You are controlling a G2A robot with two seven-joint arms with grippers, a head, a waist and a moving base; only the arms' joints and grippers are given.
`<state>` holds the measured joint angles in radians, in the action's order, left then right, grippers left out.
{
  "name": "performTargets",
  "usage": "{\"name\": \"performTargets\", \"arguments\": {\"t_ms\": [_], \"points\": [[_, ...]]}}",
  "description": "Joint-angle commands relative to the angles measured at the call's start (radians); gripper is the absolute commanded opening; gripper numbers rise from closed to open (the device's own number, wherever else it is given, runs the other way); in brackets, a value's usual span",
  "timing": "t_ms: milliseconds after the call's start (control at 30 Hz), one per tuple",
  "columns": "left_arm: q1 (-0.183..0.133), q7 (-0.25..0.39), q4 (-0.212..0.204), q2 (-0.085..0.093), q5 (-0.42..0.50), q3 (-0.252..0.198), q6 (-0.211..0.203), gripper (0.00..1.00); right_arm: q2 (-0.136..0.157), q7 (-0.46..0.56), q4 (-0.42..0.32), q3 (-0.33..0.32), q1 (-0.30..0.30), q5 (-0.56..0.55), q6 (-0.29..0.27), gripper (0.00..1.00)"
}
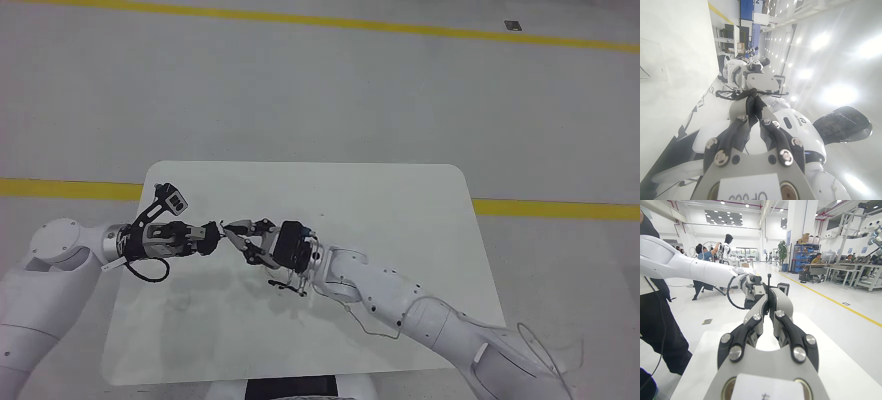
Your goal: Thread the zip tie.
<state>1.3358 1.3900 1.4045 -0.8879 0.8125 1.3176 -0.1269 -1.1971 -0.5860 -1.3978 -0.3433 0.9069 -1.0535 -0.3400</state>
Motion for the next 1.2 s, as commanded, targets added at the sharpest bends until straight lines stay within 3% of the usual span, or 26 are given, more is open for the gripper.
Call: {"name": "performTargets", "arguments": {"t_ms": [0, 267, 300, 333, 367, 633, 967, 1167], "points": [[0.0, 0.0, 0.0, 0.0, 0.0, 0.0, 0.0, 0.0, -0.003, 0.001, 0.0, 0.001, 0.003, 0.001, 0.0, 0.0], [0.0, 0.0, 0.0, 0.0, 0.0, 0.0, 0.0, 0.0, -0.011, 0.001, 0.002, -0.014, 0.013, -0.007, 0.0, 0.0], [0.0, 0.0, 0.0, 0.0, 0.0, 0.0, 0.0, 0.0, -0.011, 0.002, 0.002, -0.017, 0.015, -0.006, 0.0, 0.12], [0.0, 0.0, 0.0, 0.0, 0.0, 0.0, 0.0, 0.0, -0.011, 0.003, 0.0, -0.022, 0.018, -0.005, 0.0, 0.48], [0.0, 0.0, 0.0, 0.0, 0.0, 0.0, 0.0, 0.0, -0.011, 0.005, -0.002, -0.024, 0.02, -0.006, 0.0, 1.0], [0.0, 0.0, 0.0, 0.0, 0.0, 0.0, 0.0, 0.0, 0.0, 0.02, -0.023, -0.059, 0.036, -0.028, 0.0, 1.0], [0.0, 0.0, 0.0, 0.0, 0.0, 0.0, 0.0, 0.0, 0.048, 0.049, -0.073, -0.083, 0.067, -0.048, 0.0, 1.0], [0.0, 0.0, 0.0, 0.0, 0.0, 0.0, 0.0, 0.0, 0.05, 0.053, -0.075, -0.083, 0.066, -0.049, 0.0, 1.0]]}}
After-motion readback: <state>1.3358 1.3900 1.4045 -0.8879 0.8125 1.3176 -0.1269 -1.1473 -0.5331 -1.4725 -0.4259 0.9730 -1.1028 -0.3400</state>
